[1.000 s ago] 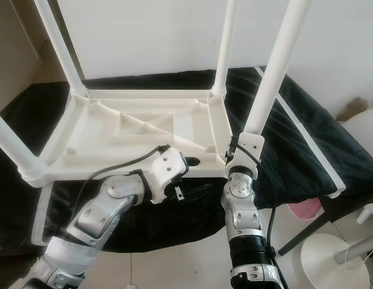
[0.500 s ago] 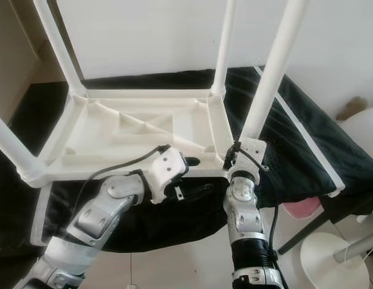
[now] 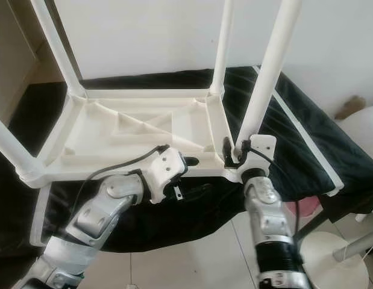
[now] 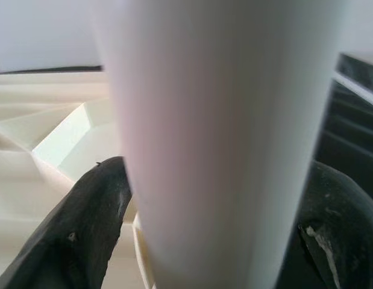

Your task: Building children table

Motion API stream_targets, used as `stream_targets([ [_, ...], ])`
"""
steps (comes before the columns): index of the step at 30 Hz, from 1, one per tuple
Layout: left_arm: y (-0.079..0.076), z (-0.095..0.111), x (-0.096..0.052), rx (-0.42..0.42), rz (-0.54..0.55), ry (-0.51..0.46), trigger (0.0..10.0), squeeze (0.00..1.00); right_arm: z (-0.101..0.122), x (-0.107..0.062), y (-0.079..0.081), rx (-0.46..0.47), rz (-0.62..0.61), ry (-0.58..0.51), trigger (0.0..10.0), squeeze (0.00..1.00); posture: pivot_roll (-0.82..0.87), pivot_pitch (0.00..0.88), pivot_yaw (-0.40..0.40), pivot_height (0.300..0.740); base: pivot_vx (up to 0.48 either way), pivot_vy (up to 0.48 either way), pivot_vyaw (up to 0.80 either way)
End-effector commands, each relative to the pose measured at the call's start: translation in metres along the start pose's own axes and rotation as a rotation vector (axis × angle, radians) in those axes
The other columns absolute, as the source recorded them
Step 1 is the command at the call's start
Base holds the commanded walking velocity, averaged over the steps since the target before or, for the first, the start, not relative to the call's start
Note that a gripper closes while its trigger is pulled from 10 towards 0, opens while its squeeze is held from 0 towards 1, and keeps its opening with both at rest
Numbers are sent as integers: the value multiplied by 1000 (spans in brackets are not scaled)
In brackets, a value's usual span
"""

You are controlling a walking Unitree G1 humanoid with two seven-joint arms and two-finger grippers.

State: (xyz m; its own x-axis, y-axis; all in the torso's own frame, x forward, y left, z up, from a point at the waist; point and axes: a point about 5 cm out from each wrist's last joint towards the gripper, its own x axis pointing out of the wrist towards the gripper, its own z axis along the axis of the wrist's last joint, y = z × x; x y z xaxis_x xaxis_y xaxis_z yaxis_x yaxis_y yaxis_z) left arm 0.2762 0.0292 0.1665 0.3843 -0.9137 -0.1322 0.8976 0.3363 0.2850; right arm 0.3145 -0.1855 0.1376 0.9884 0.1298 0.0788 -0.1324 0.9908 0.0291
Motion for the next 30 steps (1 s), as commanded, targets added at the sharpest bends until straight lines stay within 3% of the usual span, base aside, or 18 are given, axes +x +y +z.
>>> stream_targets([
  [1,1,0,0,12,4,3,10000,0,-1,1,0,6,38,9,10000,0,3,0,-6,740,0,0,0],
  [4,2,1,0,15,3,4,10000,0,2,3,-6,-61,208,38,10000,0,0,0,1,740,0,0,0],
  [11,3,2,0,17,-1,2,10000,0,3,10,-10,-143,334,77,10000,0,-4,0,6,740,0,0,0],
  [12,4,2,0,17,0,2,10000,0,2,12,-10,-153,343,85,3451,0,-4,0,6,740,0,0,0],
  [13,4,2,0,17,0,2,10000,0,2,12,-10,-153,343,85,3451,0,-4,0,6,740,0,0,0],
  [14,4,1,1,18,1,3,10000,0,0,14,-10,-153,356,93,0,0,-4,0,6,740,0,0,0],
  [18,6,4,1,18,11,-2,10000,0,-8,12,-6,-150,395,125,0,0,8,0,-1,740,0,0,0],
  [28,4,2,-2,8,20,4,10000,0,-16,7,-20,-185,373,177,0,0,7,0,-4,740,0,0,0],
  [29,4,2,-1,5,19,3,10000,0,-18,6,-24,-212,346,196,4824,0,3,0,-3,740,0,0,0],
  [30,4,2,-1,5,19,3,10000,0,-18,6,-24,-212,346,196,4824,0,3,0,-3,740,0,0,0],
])
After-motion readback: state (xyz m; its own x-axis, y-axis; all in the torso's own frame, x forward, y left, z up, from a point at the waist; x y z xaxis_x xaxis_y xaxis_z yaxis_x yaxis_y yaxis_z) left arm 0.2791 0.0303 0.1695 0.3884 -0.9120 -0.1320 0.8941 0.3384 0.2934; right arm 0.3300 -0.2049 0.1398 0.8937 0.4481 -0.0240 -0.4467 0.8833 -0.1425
